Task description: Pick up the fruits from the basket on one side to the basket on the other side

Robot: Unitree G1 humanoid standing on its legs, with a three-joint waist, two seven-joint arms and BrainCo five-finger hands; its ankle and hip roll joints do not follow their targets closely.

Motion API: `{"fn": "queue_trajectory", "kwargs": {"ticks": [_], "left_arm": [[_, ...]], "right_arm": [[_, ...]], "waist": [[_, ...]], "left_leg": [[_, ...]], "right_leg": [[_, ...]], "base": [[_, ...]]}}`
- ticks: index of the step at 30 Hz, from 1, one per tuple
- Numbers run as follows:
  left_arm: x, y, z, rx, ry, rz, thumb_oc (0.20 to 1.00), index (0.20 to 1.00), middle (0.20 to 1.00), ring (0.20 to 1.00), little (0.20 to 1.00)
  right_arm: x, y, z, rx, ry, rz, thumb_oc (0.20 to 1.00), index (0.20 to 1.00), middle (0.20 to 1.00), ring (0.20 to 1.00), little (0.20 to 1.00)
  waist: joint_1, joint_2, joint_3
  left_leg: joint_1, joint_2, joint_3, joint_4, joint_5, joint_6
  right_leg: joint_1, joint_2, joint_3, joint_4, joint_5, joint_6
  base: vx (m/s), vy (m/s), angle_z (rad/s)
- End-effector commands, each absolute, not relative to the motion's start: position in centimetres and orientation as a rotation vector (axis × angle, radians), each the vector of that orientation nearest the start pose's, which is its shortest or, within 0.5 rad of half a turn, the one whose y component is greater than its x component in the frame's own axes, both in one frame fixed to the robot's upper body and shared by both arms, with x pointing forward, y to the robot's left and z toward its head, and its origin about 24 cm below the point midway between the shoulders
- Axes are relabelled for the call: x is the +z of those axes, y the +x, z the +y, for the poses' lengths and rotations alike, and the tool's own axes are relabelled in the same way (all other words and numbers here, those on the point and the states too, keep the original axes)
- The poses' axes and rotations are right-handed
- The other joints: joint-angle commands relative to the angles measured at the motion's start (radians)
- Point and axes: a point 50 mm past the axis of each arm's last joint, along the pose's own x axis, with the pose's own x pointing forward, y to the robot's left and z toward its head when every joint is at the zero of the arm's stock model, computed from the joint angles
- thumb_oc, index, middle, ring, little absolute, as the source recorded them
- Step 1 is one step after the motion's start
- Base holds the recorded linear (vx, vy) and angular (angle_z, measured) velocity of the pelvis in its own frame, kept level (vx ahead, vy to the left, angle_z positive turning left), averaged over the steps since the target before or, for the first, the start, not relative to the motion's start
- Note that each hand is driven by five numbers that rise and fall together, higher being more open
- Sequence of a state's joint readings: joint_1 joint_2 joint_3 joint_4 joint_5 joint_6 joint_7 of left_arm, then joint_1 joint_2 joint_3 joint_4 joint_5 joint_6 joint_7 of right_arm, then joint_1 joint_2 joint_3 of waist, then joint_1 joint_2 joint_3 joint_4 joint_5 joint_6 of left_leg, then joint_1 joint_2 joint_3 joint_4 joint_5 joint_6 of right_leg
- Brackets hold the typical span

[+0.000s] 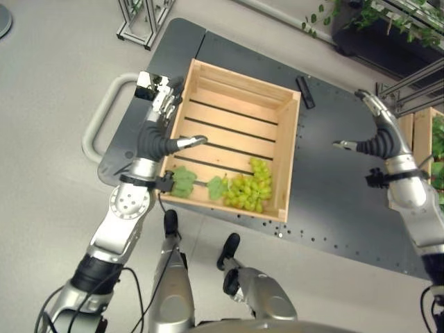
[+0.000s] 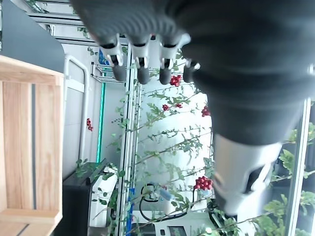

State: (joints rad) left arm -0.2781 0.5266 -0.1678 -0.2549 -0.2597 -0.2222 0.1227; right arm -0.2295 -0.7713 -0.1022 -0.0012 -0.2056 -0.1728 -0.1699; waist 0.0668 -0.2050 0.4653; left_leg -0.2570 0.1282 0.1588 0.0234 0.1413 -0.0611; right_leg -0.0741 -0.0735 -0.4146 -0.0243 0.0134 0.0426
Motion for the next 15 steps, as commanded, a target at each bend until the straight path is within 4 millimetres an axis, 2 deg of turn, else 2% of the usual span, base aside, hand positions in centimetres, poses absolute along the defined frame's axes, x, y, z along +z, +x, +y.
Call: {"fn": "queue_trajectory", "kwargs": {"ticks": [1,3,4,5,8,9,10,11,13,15], "left_arm": [[19.9,25.9,16.4,-0.216,0.15,-0.743,1.0,1.0,1.0,1.0,1.0],[20.1,25.8,15.8,-0.249,0.124,-0.75,1.0,1.0,1.0,1.0,1.0],[20.3,25.7,14.7,-0.32,0.085,-0.759,1.0,1.0,1.0,1.0,1.0],[20.4,25.7,14.7,-0.318,0.085,-0.761,1.0,1.0,1.0,1.0,1.0],[21.1,25.6,13.4,-0.41,0.048,-0.786,1.0,1.0,1.0,1.0,1.0],[21.1,25.6,13.5,-0.41,0.048,-0.786,1.0,1.0,1.0,1.0,1.0],[21.6,25.4,12.0,-0.494,-0.002,-0.797,1.0,1.0,1.0,1.0,1.0],[21.6,25.4,12.1,-0.492,-0.002,-0.798,1.0,1.0,1.0,1.0,1.0],[21.6,25.4,11.2,-0.535,-0.034,-0.788,1.0,1.0,1.0,1.0,1.0],[21.4,25.5,10.4,-0.563,-0.047,-0.78,1.0,1.0,1.0,1.0,1.0]], "right_arm": [[21.0,27.7,-25.6,-0.171,-0.94,-0.632,1.0,1.0,1.0,1.0,1.0],[21.0,28.2,-24.1,-0.097,-0.924,-0.657,1.0,1.0,1.0,1.0,1.0],[20.8,28.9,-21.9,0.02,-0.932,-0.675,1.0,1.0,1.0,1.0,1.0],[20.9,29.0,-21.8,0.022,-0.932,-0.678,1.0,1.0,1.0,1.0,1.0],[21.2,29.7,-18.5,0.176,-0.993,-0.729,1.0,1.0,1.0,1.0,1.0],[21.2,29.7,-18.5,0.176,-0.994,-0.73,1.0,1.0,1.0,1.0,1.0],[21.5,30.2,-15.2,0.308,-1.031,-0.785,1.0,1.0,1.0,1.0,1.0],[21.5,30.3,-15.1,0.309,-1.032,-0.788,1.0,1.0,1.0,1.0,1.0],[21.7,30.6,-13.2,0.38,-1.066,-0.814,1.0,1.0,1.0,1.0,1.0],[21.5,31.1,-12.3,0.42,-1.092,-0.808,1.0,1.0,1.0,1.0,1.0]], "waist": [[-0.007,-0.036,-0.106],[0.001,-0.037,-0.099],[0.018,-0.035,-0.084],[0.015,-0.035,-0.083],[0.036,-0.022,-0.057],[0.036,-0.022,-0.057],[0.067,-0.009,-0.033],[0.064,-0.009,-0.032],[0.085,-0.002,-0.017],[0.097,0.003,-0.004]], "left_leg": [[0.031,0.037,0.015,0.076,-0.111,-0.044],[0.025,0.038,0.012,0.082,-0.112,-0.043],[0.01,0.038,0.003,0.09,-0.109,-0.043],[0.009,0.038,0.003,0.09,-0.109,-0.043],[-0.012,0.038,-0.008,0.093,-0.1,-0.046],[-0.013,0.037,-0.009,0.094,-0.1,-0.046],[-0.03,0.036,-0.019,0.091,-0.09,-0.049],[-0.03,0.036,-0.02,0.091,-0.089,-0.049],[-0.043,0.039,-0.026,0.095,-0.084,-0.051],[-0.06,0.041,-0.036,0.104,-0.082,-0.05]], "right_leg": [[-0.003,-0.07,-0.009,0.037,-0.044,0.09],[-0.007,-0.071,-0.008,0.04,-0.044,0.09],[-0.015,-0.071,-0.011,0.044,-0.041,0.091],[-0.015,-0.071,-0.011,0.044,-0.041,0.09],[-0.028,-0.071,-0.022,0.045,-0.038,0.09],[-0.028,-0.071,-0.022,0.045,-0.038,0.09],[-0.036,-0.07,-0.035,0.045,-0.035,0.089],[-0.036,-0.07,-0.036,0.044,-0.035,0.088],[-0.041,-0.07,-0.047,0.044,-0.031,0.09],[-0.045,-0.069,-0.051,0.043,-0.029,0.09]], "base": [[0.0,0.0,0.0],[-0.03,-0.014,-0.01],[-0.05,-0.023,-0.02],[-0.07,-0.036,-0.02],[-0.04,-0.033,0.04],[-0.03,-0.052,0.03],[-0.02,-0.037,0.02],[-0.02,-0.041,0.11],[-0.02,-0.011,0.19],[-0.02,-0.011,0.14]]}}
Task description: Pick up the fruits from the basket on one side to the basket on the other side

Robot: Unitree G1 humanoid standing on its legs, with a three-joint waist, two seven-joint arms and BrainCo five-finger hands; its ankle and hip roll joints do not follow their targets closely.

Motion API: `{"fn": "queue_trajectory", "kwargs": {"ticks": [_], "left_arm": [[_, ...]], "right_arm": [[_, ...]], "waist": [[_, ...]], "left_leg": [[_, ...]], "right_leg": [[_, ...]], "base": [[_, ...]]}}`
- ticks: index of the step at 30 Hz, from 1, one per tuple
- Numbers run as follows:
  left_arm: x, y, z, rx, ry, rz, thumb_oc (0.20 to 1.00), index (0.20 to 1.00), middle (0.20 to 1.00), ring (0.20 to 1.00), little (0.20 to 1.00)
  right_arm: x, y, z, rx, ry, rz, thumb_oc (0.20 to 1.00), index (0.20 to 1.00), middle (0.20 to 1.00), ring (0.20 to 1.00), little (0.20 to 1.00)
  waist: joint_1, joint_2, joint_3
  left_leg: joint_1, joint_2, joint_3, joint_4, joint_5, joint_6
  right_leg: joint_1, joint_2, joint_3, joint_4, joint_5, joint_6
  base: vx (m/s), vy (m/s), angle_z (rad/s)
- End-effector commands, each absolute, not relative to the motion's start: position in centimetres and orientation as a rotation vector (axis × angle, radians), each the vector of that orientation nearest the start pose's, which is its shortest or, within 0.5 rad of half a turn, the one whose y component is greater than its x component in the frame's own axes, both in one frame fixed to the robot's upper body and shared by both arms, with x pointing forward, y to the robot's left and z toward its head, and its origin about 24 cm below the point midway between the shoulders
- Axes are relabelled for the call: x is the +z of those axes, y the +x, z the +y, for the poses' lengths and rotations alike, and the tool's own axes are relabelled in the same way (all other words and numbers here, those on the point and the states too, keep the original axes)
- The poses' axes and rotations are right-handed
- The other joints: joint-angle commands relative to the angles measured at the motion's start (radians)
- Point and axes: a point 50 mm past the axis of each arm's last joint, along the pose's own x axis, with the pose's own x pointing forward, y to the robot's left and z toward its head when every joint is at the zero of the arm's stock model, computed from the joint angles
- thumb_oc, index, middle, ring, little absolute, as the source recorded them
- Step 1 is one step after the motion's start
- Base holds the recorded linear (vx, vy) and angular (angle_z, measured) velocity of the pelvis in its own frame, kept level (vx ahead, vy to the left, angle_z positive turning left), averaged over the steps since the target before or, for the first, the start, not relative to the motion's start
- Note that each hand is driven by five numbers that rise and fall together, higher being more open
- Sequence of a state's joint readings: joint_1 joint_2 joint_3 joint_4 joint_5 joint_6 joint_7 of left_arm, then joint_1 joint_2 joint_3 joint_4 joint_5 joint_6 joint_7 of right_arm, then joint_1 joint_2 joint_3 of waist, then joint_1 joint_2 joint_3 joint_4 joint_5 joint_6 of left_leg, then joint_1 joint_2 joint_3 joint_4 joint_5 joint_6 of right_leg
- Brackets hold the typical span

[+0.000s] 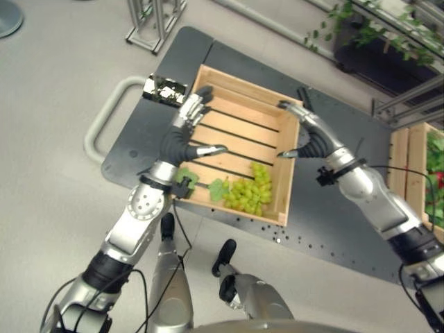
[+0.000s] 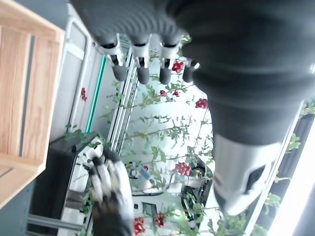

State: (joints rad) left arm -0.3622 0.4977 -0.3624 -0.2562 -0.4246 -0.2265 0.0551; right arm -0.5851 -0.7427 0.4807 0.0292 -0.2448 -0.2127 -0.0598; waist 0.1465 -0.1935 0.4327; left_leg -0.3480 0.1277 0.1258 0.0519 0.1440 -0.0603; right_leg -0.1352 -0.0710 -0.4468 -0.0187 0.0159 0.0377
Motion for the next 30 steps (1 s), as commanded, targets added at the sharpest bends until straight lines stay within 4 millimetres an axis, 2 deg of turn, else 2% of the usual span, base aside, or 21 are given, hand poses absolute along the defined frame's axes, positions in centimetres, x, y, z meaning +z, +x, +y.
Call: {"fn": "queue_trajectory", "kwargs": {"ticks": [1,6,9,10,11,14,16,17,18,24,27,30], "left_arm": [[21.3,25.5,9.9,-0.58,-0.047,-0.773,1.0,1.0,1.0,1.0,1.0],[21.5,25.5,9.3,-0.588,-0.046,-0.781,1.0,1.0,1.0,1.0,1.0],[21.7,25.6,9.2,-0.579,-0.045,-0.796,1.0,1.0,1.0,1.0,1.0],[21.7,25.6,9.1,-0.576,-0.037,-0.798,1.0,1.0,1.0,1.0,1.0],[21.8,25.6,9.2,-0.576,-0.037,-0.799,1.0,1.0,1.0,1.0,1.0],[21.7,25.7,9.2,-0.572,-0.022,-0.8,1.0,1.0,1.0,1.0,1.0],[21.8,25.7,9.3,-0.57,-0.015,-0.803,1.0,1.0,1.0,1.0,1.0],[21.8,25.7,9.3,-0.57,-0.015,-0.803,1.0,1.0,1.0,1.0,1.0],[22.0,25.8,9.3,-0.564,-0.001,-0.813,1.0,1.0,1.0,1.0,1.0],[22.4,25.7,9.4,-0.548,0.041,-0.841,1.0,1.0,1.0,1.0,1.0],[22.5,25.7,9.5,-0.543,0.053,-0.845,1.0,1.0,1.0,1.0,1.0],[22.8,25.7,9.8,-0.531,0.084,-0.863,1.0,1.0,1.0,1.0,1.0]], "right_arm": [[21.4,31.3,-11.6,0.452,-1.118,-0.808,1.0,1.0,1.0,1.0,1.0],[21.3,31.8,-11.2,0.464,-1.153,-0.801,1.0,1.0,1.0,1.0,1.0],[20.5,32.4,-11.6,0.469,-1.198,-0.753,1.0,1.0,1.0,1.0,1.0],[19.2,33.0,-12.5,0.477,-1.252,-0.676,1.0,1.0,1.0,1.0,1.0],[19.2,33.0,-12.5,0.477,-1.253,-0.677,1.0,1.0,1.0,1.0,1.0],[17.3,33.9,-14.5,0.468,-1.36,-0.553,1.0,1.0,1.0,1.0,1.0],[15.2,34.2,-16.7,0.473,-1.435,-0.425,1.0,1.0,1.0,1.0,1.0],[15.2,34.2,-16.7,0.473,-1.435,-0.425,1.0,1.0,1.0,1.0,1.0],[13.7,34.0,-18.1,0.47,-1.452,-0.346,1.0,1.0,1.0,1.0,1.0],[11.9,32.6,-20.9,0.472,-1.467,-0.24,1.0,1.0,1.0,1.0,1.0],[11.8,32.2,-21.4,0.463,-1.463,-0.229,1.0,1.0,1.0,1.0,1.0],[12.6,31.1,-21.6,0.495,-1.45,-0.257,1.0,1.0,1.0,1.0,1.0]], "waist": [[0.027,-0.005,0.04],[0.039,0.0,0.061],[0.044,0.007,0.083],[0.046,0.012,0.087],[0.045,0.013,0.087],[0.039,0.018,0.087],[0.031,0.017,0.087],[0.031,0.017,0.087],[0.023,0.014,0.087],[-0.001,-0.001,0.087],[-0.003,-0.003,0.087],[-0.02,-0.018,0.087]], "left_leg": [[0.019,0.045,-0.01,0.085,-0.086,-0.05],[-0.012,0.046,-0.023,0.097,-0.086,-0.05],[-0.036,0.043,-0.03,0.108,-0.086,-0.049],[-0.051,0.043,-0.035,0.111,-0.085,-0.05],[-0.053,0.043,-0.035,0.112,-0.085,-0.05],[-0.078,0.044,-0.043,0.117,-0.082,-0.05],[-0.091,0.044,-0.048,0.12,-0.081,-0.049],[-0.092,0.044,-0.048,0.121,-0.082,-0.049],[-0.097,0.043,-0.048,0.125,-0.082,-0.048],[-0.097,0.043,-0.046,0.129,-0.086,-0.048],[-0.095,0.043,-0.046,0.128,-0.086,-0.048],[-0.086,0.046,-0.039,0.131,-0.092,-0.047]], "right_leg": [[0.014,-0.07,-0.025,0.039,-0.031,0.094],[0.001,-0.067,-0.032,0.045,-0.031,0.093],[-0.018,-0.07,-0.039,0.062,-0.034,0.092],[-0.032,-0.072,-0.044,0.073,-0.037,0.091],[-0.034,-0.072,-0.044,0.074,-0.038,0.091],[-0.056,-0.077,-0.056,0.088,-0.041,0.092],[-0.068,-0.08,-0.061,0.095,-0.041,0.094],[-0.068,-0.08,-0.061,0.096,-0.041,0.094],[-0.07,-0.082,-0.063,0.099,-0.042,0.095],[-0.071,-0.084,-0.063,0.101,-0.043,0.098],[-0.071,-0.085,-0.063,0.102,-0.042,0.099],[-0.067,-0.086,-0.057,0.102,-0.042,0.1]], "base": [[-0.01,-0.01,0.12],[-0.02,-0.011,0.16],[-0.02,0.011,0.06],[-0.02,0.011,0.04],[-0.01,0.006,0.09],[0.0,0.005,0.06],[0.01,-0.002,0.05],[0.0,0.01,0.15],[0.0,0.012,0.17],[0.0,0.004,0.03],[0.0,0.0,0.0],[0.0,0.0,0.0]]}}
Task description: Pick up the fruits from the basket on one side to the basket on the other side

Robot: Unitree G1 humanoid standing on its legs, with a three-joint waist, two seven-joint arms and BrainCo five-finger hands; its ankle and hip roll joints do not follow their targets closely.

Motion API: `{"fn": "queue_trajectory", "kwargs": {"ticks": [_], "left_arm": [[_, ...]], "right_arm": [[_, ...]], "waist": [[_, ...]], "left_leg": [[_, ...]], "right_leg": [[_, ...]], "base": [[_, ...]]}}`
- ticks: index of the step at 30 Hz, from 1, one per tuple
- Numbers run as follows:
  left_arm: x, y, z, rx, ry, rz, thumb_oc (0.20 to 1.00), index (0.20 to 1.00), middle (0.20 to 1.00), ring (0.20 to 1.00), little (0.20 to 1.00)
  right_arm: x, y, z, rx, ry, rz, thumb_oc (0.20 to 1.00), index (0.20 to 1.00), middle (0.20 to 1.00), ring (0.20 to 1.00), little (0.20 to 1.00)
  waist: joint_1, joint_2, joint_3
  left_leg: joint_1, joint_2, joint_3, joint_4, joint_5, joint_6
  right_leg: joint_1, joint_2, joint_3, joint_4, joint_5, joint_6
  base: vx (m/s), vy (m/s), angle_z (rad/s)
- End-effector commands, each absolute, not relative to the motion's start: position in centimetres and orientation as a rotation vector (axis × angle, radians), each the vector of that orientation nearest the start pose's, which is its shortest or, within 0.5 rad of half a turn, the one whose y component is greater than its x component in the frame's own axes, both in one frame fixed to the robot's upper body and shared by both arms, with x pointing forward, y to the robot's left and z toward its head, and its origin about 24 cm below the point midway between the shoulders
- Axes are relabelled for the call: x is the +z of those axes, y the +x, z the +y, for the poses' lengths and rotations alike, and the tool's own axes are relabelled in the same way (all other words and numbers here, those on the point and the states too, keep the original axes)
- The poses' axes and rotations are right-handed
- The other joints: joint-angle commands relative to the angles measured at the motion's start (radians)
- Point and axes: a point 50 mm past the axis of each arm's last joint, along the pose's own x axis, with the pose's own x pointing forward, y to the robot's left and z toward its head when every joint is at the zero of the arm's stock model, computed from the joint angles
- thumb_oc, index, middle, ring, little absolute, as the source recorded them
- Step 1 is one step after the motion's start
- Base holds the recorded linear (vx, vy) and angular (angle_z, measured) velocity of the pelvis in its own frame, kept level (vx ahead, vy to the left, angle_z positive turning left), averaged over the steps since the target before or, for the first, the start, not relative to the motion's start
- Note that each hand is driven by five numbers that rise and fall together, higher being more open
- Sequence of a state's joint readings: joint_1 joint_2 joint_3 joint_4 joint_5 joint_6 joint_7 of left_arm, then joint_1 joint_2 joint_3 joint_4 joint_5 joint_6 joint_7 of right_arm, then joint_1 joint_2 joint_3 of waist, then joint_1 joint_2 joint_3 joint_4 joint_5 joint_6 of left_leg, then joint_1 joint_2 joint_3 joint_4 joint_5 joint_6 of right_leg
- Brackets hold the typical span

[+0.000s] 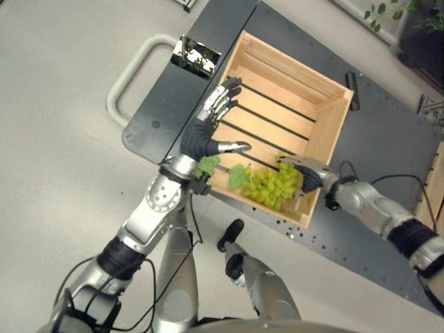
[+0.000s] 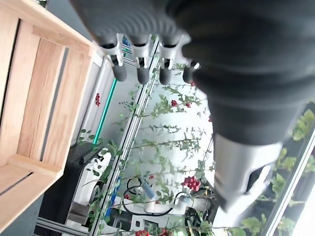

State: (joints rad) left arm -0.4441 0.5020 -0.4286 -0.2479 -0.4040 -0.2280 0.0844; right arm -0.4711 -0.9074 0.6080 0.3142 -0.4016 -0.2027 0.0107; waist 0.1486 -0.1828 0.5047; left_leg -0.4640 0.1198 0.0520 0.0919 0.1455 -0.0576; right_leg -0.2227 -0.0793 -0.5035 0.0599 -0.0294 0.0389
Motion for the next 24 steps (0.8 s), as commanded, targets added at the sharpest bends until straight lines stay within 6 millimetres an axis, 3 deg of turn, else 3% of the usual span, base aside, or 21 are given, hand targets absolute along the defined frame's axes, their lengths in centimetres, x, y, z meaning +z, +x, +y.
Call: {"fn": "queue_trajectory", "kwargs": {"ticks": [1,4,12,19,24], "left_arm": [[22.8,25.7,9.8,-0.531,0.083,-0.863,1.0,1.0,1.0,1.0,1.0],[22.9,25.7,10.0,-0.525,0.123,-0.874,1.0,1.0,1.0,1.0,1.0],[23.2,25.7,9.8,-0.527,0.134,-0.89,1.0,1.0,1.0,1.0,1.0],[23.2,25.7,9.0,-0.535,0.107,-0.894,1.0,1.0,1.0,1.0,1.0],[23.3,25.7,8.5,-0.532,0.089,-0.895,1.0,1.0,1.0,1.0,1.0]], "right_arm": [[12.6,31.1,-21.7,0.495,-1.45,-0.256,1.0,1.0,1.0,1.0,1.0],[13.4,30.5,-21.5,0.55,-1.49,-0.277,1.0,1.0,1.0,1.0,1.0],[12.7,31.0,-21.4,0.629,-1.605,-0.248,1.0,1.0,1.0,1.0,1.0],[11.8,33.2,-19.5,0.639,-1.723,-0.277,1.0,1.0,1.0,1.0,1.0],[11.5,33.9,-17.8,0.615,-1.707,-0.321,1.0,1.0,1.0,1.0,1.0]], "waist": [[-0.022,-0.028,0.015],[-0.028,-0.033,0.015],[-0.022,-0.029,0.015],[-0.011,-0.007,0.015],[-0.001,0.003,0.015]], "left_leg": [[0.031,0.054,0.035,0.091,-0.093,-0.05],[0.035,0.055,0.038,0.087,-0.092,-0.053],[0.035,0.054,0.038,0.083,-0.088,-0.053],[0.004,0.051,0.027,0.087,-0.085,-0.051],[-0.024,0.048,0.02,0.09,-0.08,-0.049]], "right_leg": [[0.021,-0.078,0.0,0.024,0.003,0.099],[0.023,-0.077,0.001,0.021,0.003,0.1],[0.025,-0.076,-0.001,0.017,0.005,0.102],[-0.001,-0.075,-0.004,0.017,0.007,0.1],[-0.02,-0.075,-0.009,0.013,0.012,0.102]], "base": [[0.0,0.0,0.0],[0.0,0.0,0.0],[0.0,0.0,-0.01],[0.0,0.0,0.0],[0.0,-0.001,0.01]]}}
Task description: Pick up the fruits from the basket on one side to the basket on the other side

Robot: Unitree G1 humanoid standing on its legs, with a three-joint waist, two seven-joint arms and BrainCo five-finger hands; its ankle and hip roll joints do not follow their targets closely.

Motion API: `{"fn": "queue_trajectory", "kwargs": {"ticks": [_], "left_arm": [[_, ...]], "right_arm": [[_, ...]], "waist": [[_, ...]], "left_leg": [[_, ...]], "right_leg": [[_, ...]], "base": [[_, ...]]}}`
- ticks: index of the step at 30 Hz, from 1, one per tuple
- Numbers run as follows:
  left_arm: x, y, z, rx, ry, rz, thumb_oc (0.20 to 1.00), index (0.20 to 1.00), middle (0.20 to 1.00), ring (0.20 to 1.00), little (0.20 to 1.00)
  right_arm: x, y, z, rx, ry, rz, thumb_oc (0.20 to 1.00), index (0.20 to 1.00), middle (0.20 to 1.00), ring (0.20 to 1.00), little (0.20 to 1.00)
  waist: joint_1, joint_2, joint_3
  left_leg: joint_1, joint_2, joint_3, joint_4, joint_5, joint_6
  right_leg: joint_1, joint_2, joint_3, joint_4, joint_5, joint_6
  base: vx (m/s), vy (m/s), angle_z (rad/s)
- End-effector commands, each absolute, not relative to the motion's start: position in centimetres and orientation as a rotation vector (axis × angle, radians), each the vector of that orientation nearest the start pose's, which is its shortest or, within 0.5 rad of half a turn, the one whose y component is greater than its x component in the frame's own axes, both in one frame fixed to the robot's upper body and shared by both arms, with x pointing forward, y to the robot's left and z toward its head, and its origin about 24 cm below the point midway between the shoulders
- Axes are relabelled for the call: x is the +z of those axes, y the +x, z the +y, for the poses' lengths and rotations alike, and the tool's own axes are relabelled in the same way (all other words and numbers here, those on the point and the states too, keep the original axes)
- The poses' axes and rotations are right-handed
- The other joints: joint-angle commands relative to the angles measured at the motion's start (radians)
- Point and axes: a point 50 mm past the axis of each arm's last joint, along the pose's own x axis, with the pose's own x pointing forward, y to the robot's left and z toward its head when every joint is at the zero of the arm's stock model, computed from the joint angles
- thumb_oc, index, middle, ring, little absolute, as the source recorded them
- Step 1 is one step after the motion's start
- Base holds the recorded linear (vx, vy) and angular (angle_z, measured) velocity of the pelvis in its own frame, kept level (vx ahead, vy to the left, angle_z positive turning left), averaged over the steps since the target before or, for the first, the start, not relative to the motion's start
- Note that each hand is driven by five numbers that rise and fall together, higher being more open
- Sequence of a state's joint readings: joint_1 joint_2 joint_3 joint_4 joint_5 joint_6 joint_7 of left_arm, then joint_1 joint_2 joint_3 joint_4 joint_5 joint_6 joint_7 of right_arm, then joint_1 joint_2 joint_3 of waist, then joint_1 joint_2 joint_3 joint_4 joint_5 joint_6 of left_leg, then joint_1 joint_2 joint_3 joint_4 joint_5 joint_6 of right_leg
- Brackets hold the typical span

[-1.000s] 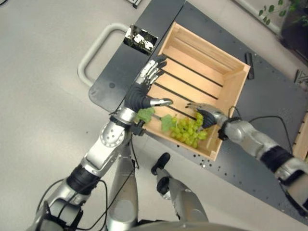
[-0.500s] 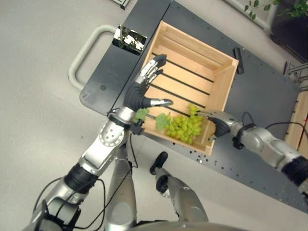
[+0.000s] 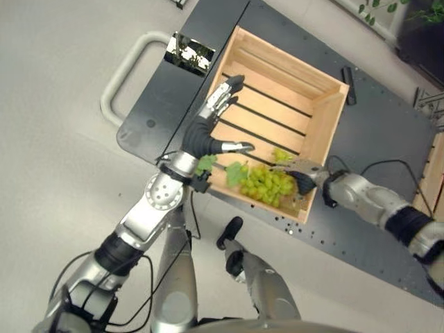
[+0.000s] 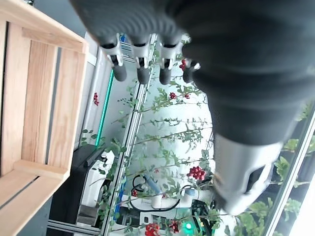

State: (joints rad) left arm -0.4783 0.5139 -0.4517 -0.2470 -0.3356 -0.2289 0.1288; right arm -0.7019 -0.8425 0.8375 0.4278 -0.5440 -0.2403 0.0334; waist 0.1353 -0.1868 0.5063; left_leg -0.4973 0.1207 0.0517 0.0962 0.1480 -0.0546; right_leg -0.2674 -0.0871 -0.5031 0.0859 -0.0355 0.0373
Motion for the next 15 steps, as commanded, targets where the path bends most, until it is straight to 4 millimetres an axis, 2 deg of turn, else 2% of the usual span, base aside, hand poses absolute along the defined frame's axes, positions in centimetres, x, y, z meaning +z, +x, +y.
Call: {"fn": "queue_trajectory", "kwargs": {"ticks": [1,10,11,12,13,14,15], "left_arm": [[23.3,25.7,8.4,-0.532,0.086,-0.894,1.0,1.0,1.0,1.0,1.0],[23.2,25.9,7.8,-0.528,0.07,-0.888,1.0,1.0,1.0,1.0,1.0],[23.2,26.0,7.7,-0.52,0.065,-0.887,1.0,1.0,1.0,1.0,1.0],[23.2,26.0,7.7,-0.518,0.064,-0.889,1.0,1.0,1.0,1.0,1.0],[23.2,26.0,7.7,-0.516,0.059,-0.888,1.0,1.0,1.0,1.0,1.0],[23.3,26.0,7.7,-0.511,0.059,-0.891,1.0,1.0,1.0,1.0,1.0],[23.2,26.0,7.7,-0.512,0.055,-0.89,1.0,1.0,1.0,1.0,1.0]], "right_arm": [[11.4,34.0,-17.5,0.604,-1.696,-0.327,1.0,1.0,1.0,1.0,1.0],[9.5,34.7,-17.3,0.569,-1.708,-0.271,1.0,1.0,1.0,1.0,1.0],[8.7,34.9,-17.5,0.542,-1.708,-0.241,1.0,1.0,1.0,1.0,1.0],[8.4,35.0,-17.5,0.531,-1.71,-0.231,1.0,1.0,1.0,1.0,1.0],[8.2,35.1,-17.4,0.518,-1.703,-0.227,1.0,1.0,1.0,1.0,1.0],[7.8,35.1,-17.5,0.506,-1.701,-0.212,1.0,1.0,1.0,1.0,1.0],[7.4,35.2,-17.5,0.498,-1.704,-0.197,1.0,1.0,1.0,1.0,1.0]], "waist": [[0.013,0.009,0.014],[0.018,0.022,0.014],[0.019,0.028,0.014],[0.021,0.03,0.014],[0.02,0.032,0.014],[0.02,0.034,0.014],[0.019,0.037,0.014]], "left_leg": [[0.003,0.046,0.017,0.085,-0.081,-0.051],[-0.025,0.04,0.006,0.092,-0.083,-0.048],[-0.018,0.042,-0.007,0.097,-0.109,-0.055],[-0.037,0.039,0.003,0.102,-0.089,-0.045],[-0.024,0.042,-0.008,0.101,-0.11,-0.054],[-0.043,0.039,0.002,0.105,-0.089,-0.044],[-0.03,0.043,-0.009,0.105,-0.11,-0.053]], "right_leg": [[0.021,-0.068,-0.012,-0.013,0.018,0.103],[0.004,-0.07,-0.018,-0.01,0.019,0.103],[0.012,-0.065,-0.003,-0.007,0.002,0.109],[-0.004,-0.071,-0.018,-0.008,0.02,0.101],[0.007,-0.065,-0.002,-0.006,0.003,0.109],[-0.01,-0.072,-0.017,-0.006,0.021,0.101],[0.0,-0.067,-0.001,-0.003,0.004,0.109]], "base": [[0.0,0.0,0.0],[0.0,0.001,0.01],[0.0,0.0,0.0],[0.05,-0.002,0.04],[-0.08,0.052,0.02],[0.06,-0.002,0.02],[0.0,0.0,0.0]]}}
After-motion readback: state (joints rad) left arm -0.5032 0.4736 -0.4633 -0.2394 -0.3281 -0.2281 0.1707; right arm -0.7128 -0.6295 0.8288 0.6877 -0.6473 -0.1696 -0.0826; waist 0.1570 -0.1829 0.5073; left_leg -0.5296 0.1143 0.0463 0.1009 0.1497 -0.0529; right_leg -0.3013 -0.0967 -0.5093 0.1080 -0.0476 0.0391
